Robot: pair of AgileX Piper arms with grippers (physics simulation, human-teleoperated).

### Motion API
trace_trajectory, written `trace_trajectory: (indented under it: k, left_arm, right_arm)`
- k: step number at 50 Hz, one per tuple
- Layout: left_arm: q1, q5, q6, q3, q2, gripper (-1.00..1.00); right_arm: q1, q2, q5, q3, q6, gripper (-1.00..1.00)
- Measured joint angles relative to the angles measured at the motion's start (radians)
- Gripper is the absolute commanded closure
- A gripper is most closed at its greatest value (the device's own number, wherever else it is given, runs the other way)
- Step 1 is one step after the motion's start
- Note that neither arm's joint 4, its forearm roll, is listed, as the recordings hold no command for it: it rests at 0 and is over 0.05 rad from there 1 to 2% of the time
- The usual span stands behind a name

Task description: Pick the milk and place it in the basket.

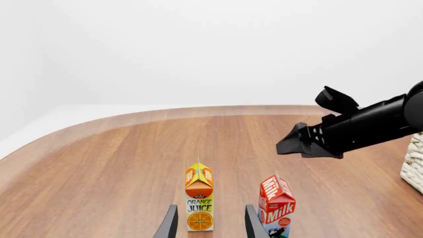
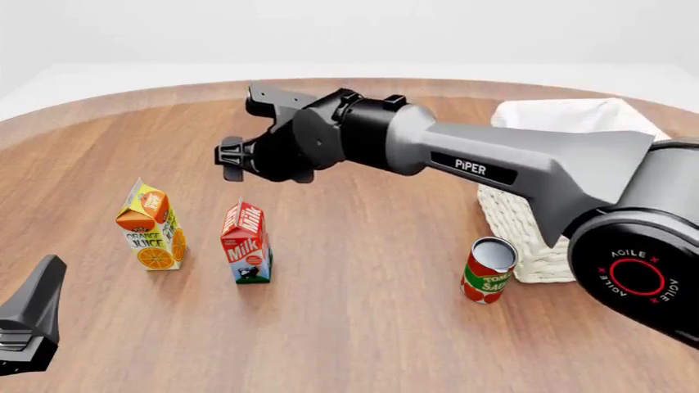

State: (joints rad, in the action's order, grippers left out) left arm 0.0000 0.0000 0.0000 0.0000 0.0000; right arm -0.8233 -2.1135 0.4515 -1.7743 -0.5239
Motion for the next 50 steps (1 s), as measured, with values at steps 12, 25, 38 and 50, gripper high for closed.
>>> trace_trajectory:
  k: [12,25,38,50]
  left_arm:
    - [0.000,0.000,0.000,0.000,0.000,-1.00]
    - [0.000,0.000,0.000,0.000,0.000,-1.00]
    - [0.000,0.000,0.000,0.000,0.000,-1.00]
    - [0.000,0.000,0.000,0.000,0.000,-1.00]
  right_arm:
    - [-0.003,-0.003,-0.009,0.005,-0.011,-1.00]
    - [-0.003,-0.002,-0.020,0.013,-0.016,-1.00]
    - [-0.005,-0.005,-0.027,0.019,-0.024,-1.00]
    - [-0.006,-0.004,-0.037,0.034,-0.031,-1.00]
